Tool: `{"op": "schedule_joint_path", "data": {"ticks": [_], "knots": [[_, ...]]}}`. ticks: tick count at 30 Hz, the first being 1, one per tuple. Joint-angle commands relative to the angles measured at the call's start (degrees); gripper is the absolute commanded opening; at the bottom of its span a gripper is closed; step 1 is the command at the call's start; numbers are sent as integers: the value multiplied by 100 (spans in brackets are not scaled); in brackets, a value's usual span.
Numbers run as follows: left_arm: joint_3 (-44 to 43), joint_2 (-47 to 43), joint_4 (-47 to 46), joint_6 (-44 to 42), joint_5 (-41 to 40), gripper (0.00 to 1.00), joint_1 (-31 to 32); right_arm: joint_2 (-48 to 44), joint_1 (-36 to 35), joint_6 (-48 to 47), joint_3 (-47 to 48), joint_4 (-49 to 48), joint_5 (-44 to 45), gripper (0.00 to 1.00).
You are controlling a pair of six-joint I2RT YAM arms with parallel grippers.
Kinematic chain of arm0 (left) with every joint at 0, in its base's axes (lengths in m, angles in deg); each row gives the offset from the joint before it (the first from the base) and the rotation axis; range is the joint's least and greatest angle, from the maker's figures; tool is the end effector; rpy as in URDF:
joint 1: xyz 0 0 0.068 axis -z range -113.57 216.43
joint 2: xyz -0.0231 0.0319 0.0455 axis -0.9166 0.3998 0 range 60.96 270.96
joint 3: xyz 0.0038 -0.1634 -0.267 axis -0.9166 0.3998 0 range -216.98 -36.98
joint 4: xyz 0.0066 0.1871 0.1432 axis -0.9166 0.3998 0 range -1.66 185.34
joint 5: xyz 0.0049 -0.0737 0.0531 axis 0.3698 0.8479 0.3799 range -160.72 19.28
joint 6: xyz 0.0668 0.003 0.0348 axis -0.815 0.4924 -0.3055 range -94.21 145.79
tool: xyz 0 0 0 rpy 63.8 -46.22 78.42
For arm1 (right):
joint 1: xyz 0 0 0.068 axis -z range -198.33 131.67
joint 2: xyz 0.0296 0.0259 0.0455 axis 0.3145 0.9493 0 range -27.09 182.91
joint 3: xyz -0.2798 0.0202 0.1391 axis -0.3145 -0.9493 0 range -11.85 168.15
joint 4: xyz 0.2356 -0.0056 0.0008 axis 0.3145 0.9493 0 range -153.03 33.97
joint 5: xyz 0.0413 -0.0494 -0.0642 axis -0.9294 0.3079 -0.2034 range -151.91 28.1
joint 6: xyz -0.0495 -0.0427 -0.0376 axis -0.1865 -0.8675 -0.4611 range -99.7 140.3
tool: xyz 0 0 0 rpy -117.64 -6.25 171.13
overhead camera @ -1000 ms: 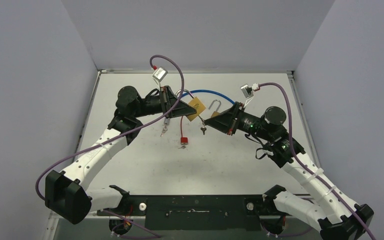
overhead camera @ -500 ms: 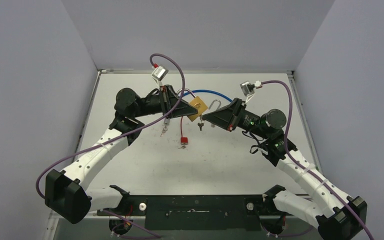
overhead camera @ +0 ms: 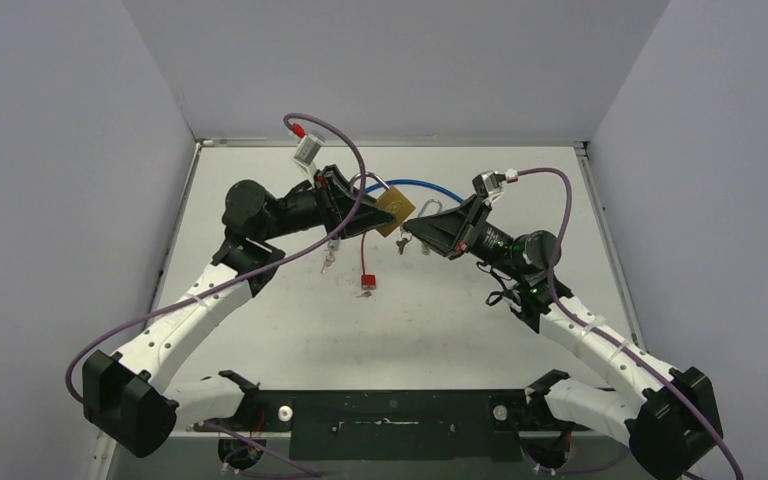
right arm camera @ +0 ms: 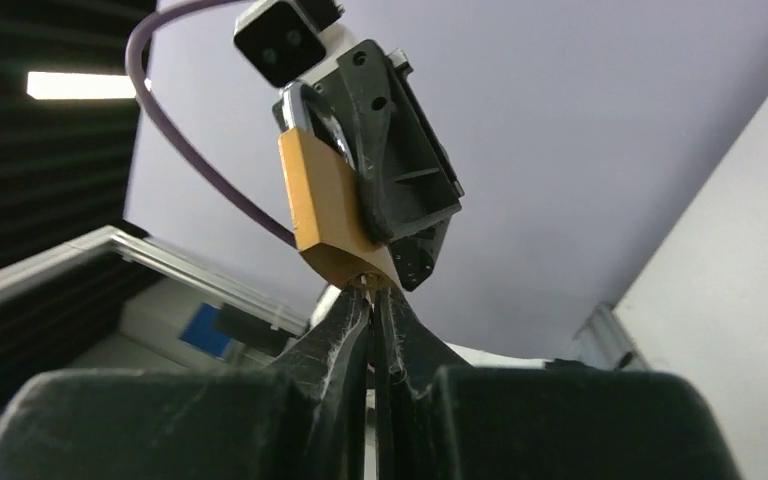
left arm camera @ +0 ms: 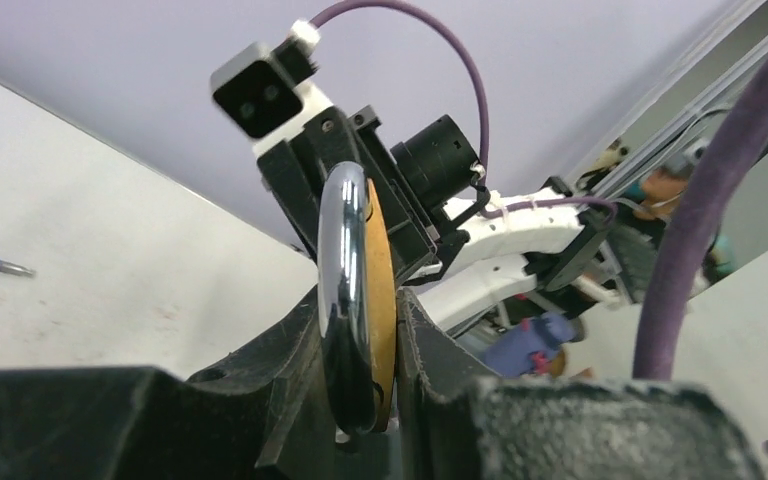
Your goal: Unlock with the key
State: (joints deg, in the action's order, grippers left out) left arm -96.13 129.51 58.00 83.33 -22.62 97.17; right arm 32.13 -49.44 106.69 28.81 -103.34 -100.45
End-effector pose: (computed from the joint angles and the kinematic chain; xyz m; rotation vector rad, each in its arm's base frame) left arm 0.1832 -0.1641 0.4632 0.5279 1.4849 -1.7619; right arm 0.1539 0.1391 0.4096 0.0098 1.6247 2.0836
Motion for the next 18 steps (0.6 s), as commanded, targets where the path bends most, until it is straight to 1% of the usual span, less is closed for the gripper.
{"op": "schedule_joint_path", "data": {"ticks": [1, 3, 5, 7, 8, 9, 10, 11, 13, 14, 15, 17, 18], "knots": [[-423, -297, -347, -1479, 159, 0, 310, 238, -44, 2330, -504, -1799, 916, 0], [-403, -225, -748, -1526, 128, 0, 310, 321, -111, 2938, -692, -2092, 1004, 0], [-347, -148, -1260, -1421, 127, 0, 310, 402, -227, 3308, -734, -2246, 1082, 0], [-369, -42, -1535, -1319, 176, 0, 308, 454, -295, 3340, -679, -2337, 1075, 0], [-395, -22, -1533, -1316, 189, 0, 305, 428, -253, 3128, -610, -2181, 994, 0], [-411, -16, -1464, -1346, 196, 0, 301, 336, -179, 2764, -530, -1832, 921, 0], [-417, -24, -1383, -1408, 222, 0, 293, 151, -105, 2230, -438, -1193, 899, 3], [-433, -41, -1156, -1502, 227, 0, 266, -141, 4, 1378, -327, -103, 892, 13], [-451, -114, -704, -1721, 235, 0, 185, -608, 288, -150, 12, 1765, 1026, 32], [-456, -148, -512, -1819, 263, 0, 135, -795, 422, -889, 246, 2597, 1200, 43], [-461, -169, -302, -1912, 307, 0, 95, -978, 502, -1617, 454, 3386, 1432, 50], [-450, -193, 32, -2052, 416, 0, 16, -1228, 561, -2857, 787, 4309, 1920, 59], [-425, -193, 113, -2079, 526, 0, -9, -1300, 562, -3269, 939, 4683, 2111, 63]]}}
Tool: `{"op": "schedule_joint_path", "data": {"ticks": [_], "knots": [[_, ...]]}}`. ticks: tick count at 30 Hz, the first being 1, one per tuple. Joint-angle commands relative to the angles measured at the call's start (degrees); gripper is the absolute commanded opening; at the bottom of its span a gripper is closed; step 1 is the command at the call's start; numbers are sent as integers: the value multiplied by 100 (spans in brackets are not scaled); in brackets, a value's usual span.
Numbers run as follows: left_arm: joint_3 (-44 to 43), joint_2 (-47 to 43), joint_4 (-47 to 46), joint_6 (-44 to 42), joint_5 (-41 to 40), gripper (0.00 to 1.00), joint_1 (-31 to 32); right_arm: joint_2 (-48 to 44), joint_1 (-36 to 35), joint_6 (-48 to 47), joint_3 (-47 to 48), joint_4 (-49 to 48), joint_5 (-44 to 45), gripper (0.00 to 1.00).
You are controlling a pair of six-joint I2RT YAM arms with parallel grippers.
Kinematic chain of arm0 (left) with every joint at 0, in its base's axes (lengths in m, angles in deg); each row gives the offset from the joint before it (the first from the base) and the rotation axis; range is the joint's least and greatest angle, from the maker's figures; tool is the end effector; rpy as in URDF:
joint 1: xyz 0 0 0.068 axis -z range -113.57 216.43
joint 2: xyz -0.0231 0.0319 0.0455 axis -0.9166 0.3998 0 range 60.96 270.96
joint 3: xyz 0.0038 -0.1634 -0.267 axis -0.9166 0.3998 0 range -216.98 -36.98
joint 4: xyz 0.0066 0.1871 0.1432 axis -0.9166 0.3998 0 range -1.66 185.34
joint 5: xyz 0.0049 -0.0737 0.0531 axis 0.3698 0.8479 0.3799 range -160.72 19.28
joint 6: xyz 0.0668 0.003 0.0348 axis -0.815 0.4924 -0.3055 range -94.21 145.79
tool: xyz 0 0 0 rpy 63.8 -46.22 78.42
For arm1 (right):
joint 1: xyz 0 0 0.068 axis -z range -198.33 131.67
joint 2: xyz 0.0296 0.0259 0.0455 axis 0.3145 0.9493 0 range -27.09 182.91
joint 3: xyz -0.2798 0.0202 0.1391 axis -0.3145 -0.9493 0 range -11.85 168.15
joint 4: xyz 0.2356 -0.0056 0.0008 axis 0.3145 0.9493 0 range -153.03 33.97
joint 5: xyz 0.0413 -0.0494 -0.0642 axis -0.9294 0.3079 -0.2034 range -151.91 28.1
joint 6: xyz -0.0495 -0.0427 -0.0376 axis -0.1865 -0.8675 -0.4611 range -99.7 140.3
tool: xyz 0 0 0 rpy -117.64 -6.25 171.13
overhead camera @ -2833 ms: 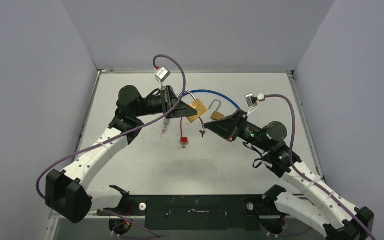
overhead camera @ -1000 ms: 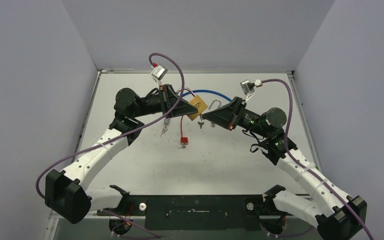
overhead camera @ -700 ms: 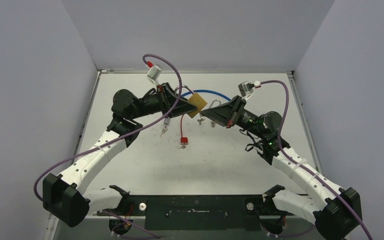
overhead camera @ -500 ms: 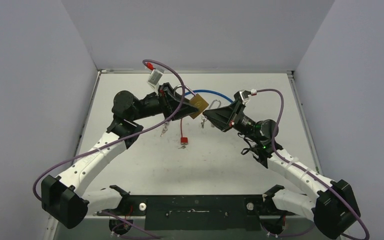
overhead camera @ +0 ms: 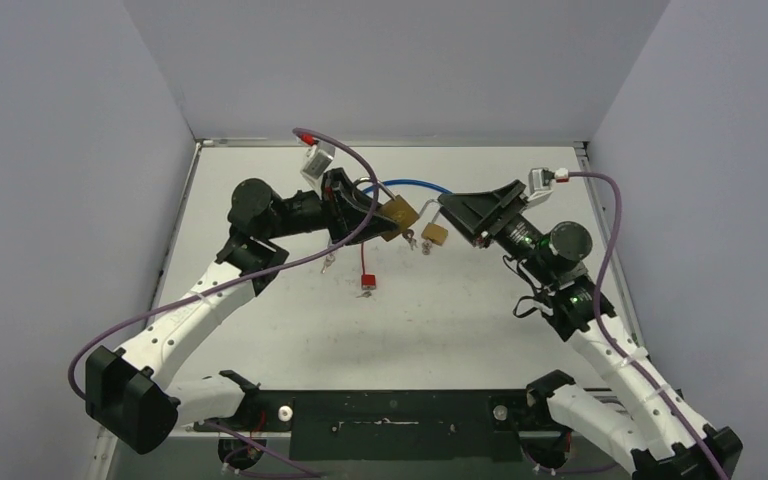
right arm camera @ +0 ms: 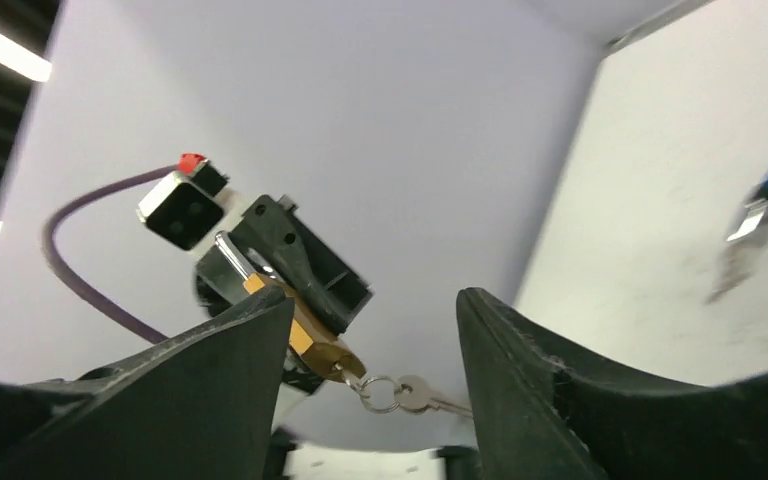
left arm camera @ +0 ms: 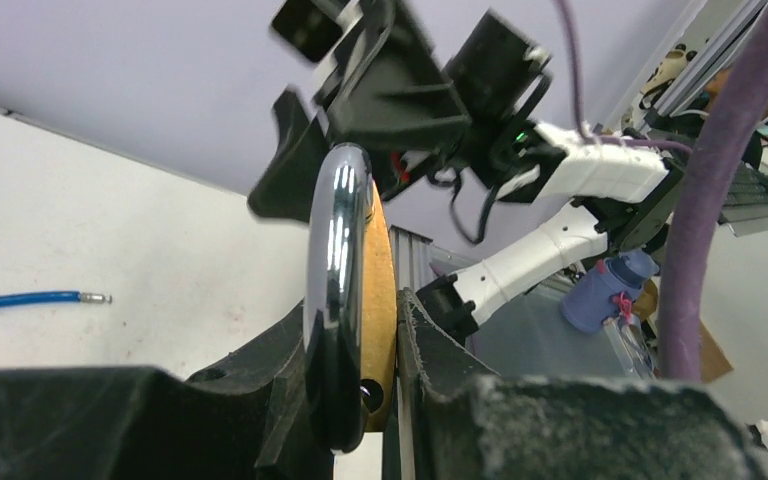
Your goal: Unlock with the key
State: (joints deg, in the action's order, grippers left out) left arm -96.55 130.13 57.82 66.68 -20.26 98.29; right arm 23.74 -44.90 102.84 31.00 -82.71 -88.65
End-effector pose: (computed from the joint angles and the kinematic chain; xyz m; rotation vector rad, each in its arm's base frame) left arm 0.1802 -0.1698 0.4629 0.7633 1.3284 -1.5690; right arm 0.1469 0.1055 0.4062 0.3414 1.6479 1.8394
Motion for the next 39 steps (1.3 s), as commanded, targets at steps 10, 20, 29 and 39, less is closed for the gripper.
{"op": "schedule_joint_path", "data": {"ticks": [10, 20, 29, 39], "knots": [[-85, -164, 223, -218, 1784, 0, -129, 1121, -1094, -5809, 3250, 3230, 432, 71], [-41, -143, 187, -153, 2139, 0, -140, 2279, -1729, -6658, 4504, 3983, -167, 50], [-100, -147, 423, -163, 1899, 0, -275, 1620, -1693, -6042, 4039, 3544, 233, 69], [-132, -210, 804, -243, 1733, 0, -339, 1244, -1695, -6086, 3651, 3316, -606, 63]]}}
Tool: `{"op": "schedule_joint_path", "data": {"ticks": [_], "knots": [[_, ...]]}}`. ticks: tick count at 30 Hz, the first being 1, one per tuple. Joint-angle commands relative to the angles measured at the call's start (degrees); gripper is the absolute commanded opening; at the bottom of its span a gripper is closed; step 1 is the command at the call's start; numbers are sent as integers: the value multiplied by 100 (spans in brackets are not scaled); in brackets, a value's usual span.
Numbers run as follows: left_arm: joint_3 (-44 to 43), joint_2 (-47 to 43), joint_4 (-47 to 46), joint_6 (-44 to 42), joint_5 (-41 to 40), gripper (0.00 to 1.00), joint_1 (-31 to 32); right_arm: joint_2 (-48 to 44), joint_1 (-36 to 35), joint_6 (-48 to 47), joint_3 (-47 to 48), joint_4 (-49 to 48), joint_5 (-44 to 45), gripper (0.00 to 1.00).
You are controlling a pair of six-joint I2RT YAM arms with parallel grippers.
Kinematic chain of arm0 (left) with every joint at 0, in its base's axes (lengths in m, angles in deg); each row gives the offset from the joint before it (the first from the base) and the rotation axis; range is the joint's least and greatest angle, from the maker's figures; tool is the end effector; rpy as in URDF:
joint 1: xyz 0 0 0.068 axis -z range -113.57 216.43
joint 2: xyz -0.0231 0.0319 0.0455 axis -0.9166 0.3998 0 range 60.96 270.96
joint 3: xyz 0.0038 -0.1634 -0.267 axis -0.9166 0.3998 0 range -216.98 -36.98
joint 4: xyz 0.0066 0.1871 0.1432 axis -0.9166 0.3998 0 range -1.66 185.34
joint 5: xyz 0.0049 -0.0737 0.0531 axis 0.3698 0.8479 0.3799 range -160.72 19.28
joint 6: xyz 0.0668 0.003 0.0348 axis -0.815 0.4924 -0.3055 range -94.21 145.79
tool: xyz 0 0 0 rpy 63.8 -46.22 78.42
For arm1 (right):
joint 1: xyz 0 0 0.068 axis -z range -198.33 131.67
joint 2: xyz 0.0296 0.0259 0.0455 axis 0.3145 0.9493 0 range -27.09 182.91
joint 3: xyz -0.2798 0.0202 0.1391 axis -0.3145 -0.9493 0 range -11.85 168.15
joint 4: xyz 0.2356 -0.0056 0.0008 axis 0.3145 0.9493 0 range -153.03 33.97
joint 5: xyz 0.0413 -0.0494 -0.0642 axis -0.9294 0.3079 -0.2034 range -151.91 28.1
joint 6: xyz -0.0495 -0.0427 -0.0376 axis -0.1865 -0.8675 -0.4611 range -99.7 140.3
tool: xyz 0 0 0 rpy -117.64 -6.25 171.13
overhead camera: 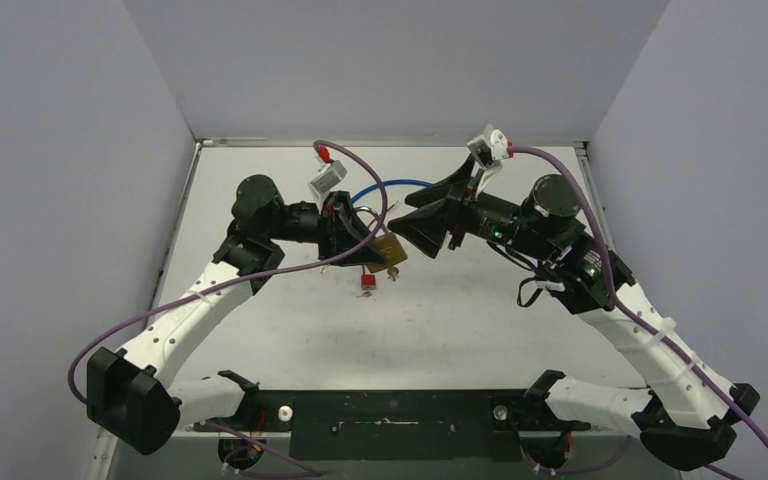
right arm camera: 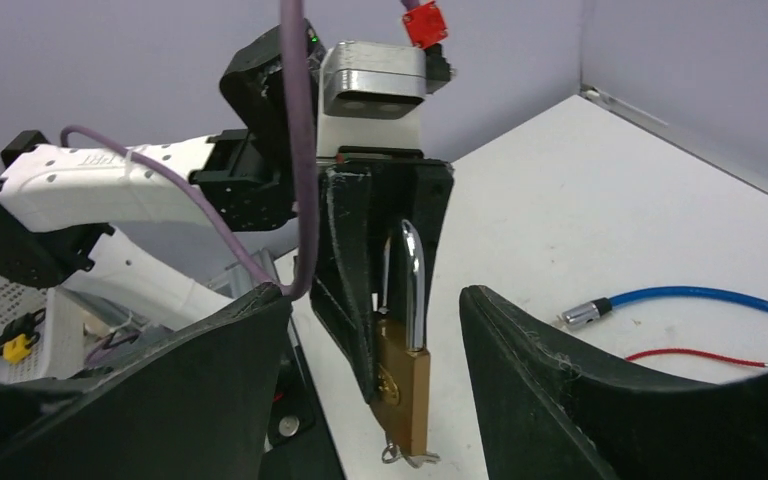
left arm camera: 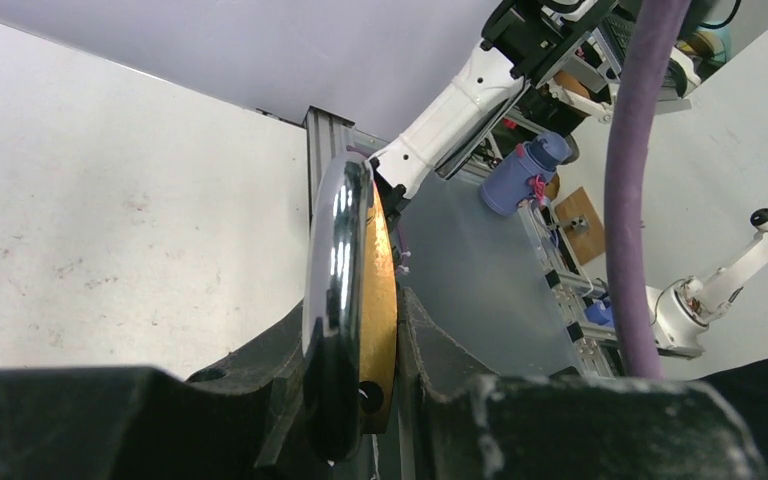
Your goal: Unlock with the key
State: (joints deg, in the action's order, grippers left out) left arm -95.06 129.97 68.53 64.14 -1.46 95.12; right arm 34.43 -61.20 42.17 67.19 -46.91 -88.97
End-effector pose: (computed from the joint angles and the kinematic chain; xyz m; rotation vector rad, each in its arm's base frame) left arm 0.1739 -0.1630 0.4314 1.0137 1.4987 -1.7193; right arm 0.1225 0.1532 0.5079 -0.6975 1.5406 1.2347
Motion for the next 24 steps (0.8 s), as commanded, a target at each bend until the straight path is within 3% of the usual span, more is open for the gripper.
{"op": "schedule_joint_path", "data": {"ticks": [1, 10, 17, 21, 24], "knots": [[-296, -191, -254, 19, -120, 0, -21, 243, -76, -32, 79, -245, -645, 63], [-348, -237, -377, 175, 66, 0, -21, 689, -81, -303, 447, 65, -412, 54], [-366, -235, -357, 160, 19, 0, -30, 356, -81, -316, 59, -369, -625, 73], [-391, -204, -344, 164, 48, 0, -30, -54, -81, -325, -292, -684, -739, 75], [-419, -210, -361, 180, 88, 0, -30, -217, -81, -401, -396, -584, -684, 71]]}}
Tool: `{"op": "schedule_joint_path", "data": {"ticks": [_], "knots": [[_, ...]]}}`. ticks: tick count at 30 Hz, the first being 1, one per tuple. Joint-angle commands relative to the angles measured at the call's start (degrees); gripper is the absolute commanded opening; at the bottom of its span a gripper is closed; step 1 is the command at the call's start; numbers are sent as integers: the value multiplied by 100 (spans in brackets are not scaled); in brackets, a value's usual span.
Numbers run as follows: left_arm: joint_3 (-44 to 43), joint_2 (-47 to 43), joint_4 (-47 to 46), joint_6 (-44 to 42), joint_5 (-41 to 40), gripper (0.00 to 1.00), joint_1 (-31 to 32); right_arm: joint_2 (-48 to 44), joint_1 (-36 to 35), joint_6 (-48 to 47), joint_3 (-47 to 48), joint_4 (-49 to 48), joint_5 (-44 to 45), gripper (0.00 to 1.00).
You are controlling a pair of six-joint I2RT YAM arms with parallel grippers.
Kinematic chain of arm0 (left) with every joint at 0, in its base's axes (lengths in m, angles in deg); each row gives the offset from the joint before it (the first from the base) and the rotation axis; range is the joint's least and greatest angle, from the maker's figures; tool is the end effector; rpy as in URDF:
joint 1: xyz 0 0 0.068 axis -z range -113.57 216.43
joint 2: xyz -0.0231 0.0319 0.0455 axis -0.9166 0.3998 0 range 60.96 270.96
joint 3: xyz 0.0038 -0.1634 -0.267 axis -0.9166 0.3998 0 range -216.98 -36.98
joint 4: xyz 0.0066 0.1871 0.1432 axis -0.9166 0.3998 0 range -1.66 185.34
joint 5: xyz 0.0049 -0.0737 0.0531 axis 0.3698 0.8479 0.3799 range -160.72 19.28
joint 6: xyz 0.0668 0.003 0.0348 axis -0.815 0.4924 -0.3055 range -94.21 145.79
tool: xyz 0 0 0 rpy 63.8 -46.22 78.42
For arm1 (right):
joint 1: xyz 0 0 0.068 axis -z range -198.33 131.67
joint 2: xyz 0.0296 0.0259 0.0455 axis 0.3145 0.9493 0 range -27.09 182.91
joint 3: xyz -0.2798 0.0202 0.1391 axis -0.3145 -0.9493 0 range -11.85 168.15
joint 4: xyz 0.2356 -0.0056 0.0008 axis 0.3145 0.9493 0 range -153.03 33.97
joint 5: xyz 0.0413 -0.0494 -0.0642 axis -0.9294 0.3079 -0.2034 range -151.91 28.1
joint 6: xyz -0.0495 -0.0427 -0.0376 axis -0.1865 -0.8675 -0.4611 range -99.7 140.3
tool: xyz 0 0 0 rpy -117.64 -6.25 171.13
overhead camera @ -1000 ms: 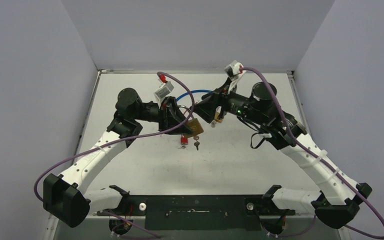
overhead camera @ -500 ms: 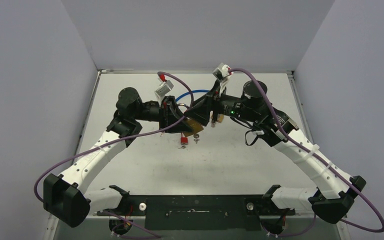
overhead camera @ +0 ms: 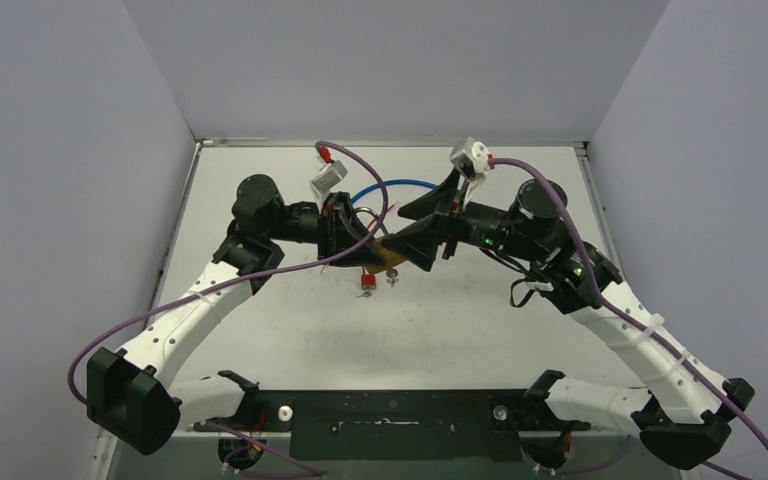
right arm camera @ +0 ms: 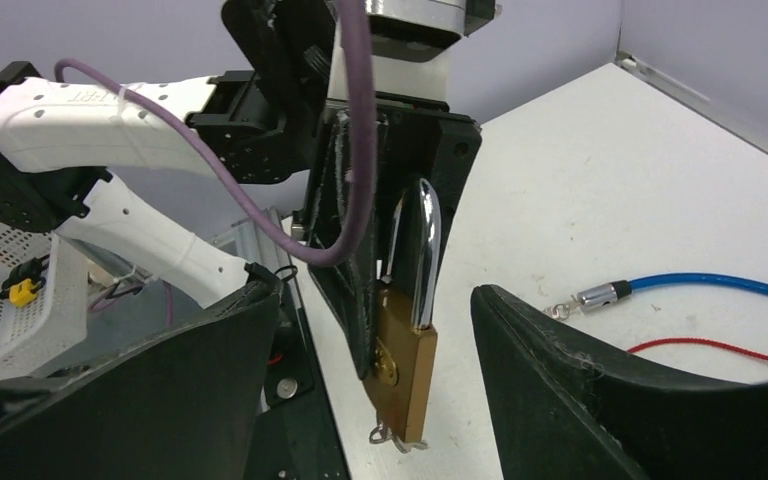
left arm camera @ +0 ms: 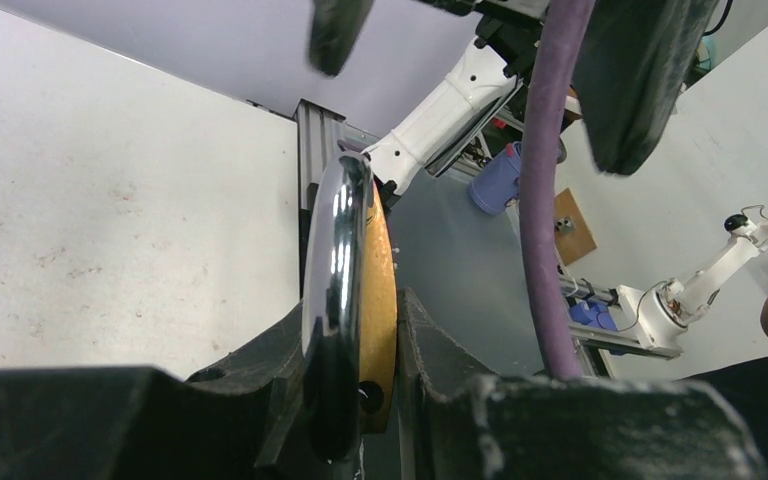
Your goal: Unlock with the key
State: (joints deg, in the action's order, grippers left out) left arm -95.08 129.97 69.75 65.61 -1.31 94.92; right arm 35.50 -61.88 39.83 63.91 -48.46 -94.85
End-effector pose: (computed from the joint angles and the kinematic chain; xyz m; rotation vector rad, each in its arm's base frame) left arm 0.1745 -0.1625 0.4294 0.9896 1.5400 -1.7438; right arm 0.1244 0.1660 0.4895 -0.8266 1.5476 1.2855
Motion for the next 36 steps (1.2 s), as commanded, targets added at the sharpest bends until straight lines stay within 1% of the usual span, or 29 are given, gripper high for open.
{"op": "schedule_joint_path", "data": {"ticks": [1, 4, 7, 12, 14, 18, 21, 23, 24, 28, 29, 31, 32, 34, 36], "knots": [[-419, -220, -483, 28, 83, 0, -10, -339, -18, -184, -88, -321, -18, 68], [-396, -229, -640, 171, 135, 0, -10, -247, -13, -143, -46, -234, -3, 56], [-336, -246, -951, 383, 203, 0, -10, 72, -13, -116, 160, -112, -50, 54], [-316, -259, -1028, 444, 265, 0, -11, 358, -13, -81, 337, -179, -113, 54], [-297, -279, -1045, 463, 275, 0, -10, 415, -19, -55, 374, -247, -124, 53], [-252, -318, -1060, 483, 274, 0, -10, 578, -24, -11, 479, -284, -175, 45], [-248, -316, -999, 466, 243, 0, -10, 682, -26, 33, 545, -294, -153, 41], [-250, -318, -780, 318, 178, 0, -10, 744, -30, 77, 584, -290, -38, 35], [-269, -318, -584, 188, 132, 0, -10, 792, -31, 89, 606, -285, 6, 30], [-478, -288, 747, -675, -185, 0, -19, 920, -31, 112, 662, -163, 232, 4], [-555, -284, 1098, -893, -347, 0, -23, 911, -31, 113, 650, -139, 296, 0], [-739, -283, 1774, -1348, -674, 0, -63, 854, -31, 117, 594, -92, 527, 0], [-827, -274, 2290, -1586, -903, 1, -82, 807, -26, 132, 555, -59, 690, 0], [-979, -276, 3082, -2063, -1543, 10, -118, 745, -14, 164, 522, 98, 1104, 0], [-1055, -291, 3600, -2393, -2191, 22, -124, 712, 1, 264, 518, 310, 1581, 0]]}}
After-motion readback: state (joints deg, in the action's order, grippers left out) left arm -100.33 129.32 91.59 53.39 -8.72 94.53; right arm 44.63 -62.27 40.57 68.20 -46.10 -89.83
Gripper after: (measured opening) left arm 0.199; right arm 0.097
